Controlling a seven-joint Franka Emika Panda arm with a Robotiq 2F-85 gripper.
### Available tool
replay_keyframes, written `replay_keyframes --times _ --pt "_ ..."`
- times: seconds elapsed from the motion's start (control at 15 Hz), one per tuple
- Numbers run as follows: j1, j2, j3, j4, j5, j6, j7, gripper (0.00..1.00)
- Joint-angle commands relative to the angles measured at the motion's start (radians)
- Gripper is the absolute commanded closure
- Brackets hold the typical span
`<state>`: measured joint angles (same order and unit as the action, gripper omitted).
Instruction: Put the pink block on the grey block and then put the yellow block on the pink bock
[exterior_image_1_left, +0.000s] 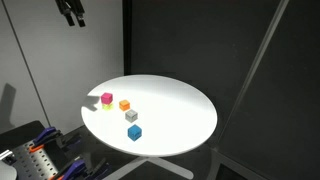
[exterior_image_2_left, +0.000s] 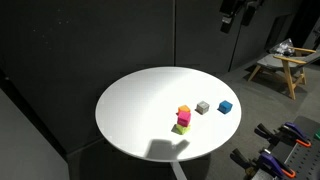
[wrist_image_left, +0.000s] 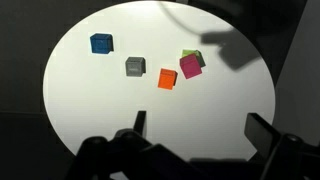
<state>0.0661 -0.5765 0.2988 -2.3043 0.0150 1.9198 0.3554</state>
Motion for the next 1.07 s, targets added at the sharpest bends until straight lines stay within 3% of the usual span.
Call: replay_keyframes --times 0.0,0.47,1.0 --pt "0.016 0.004 -0.012 0.003 -0.009 -0.002 0.008 0.00" --pt "0.010 0.024 -0.017 0.021 -0.008 -0.004 0.012 0.00" --pt "0.007 0.150 -0.120 0.080 0.069 0.074 -0.047 0.00"
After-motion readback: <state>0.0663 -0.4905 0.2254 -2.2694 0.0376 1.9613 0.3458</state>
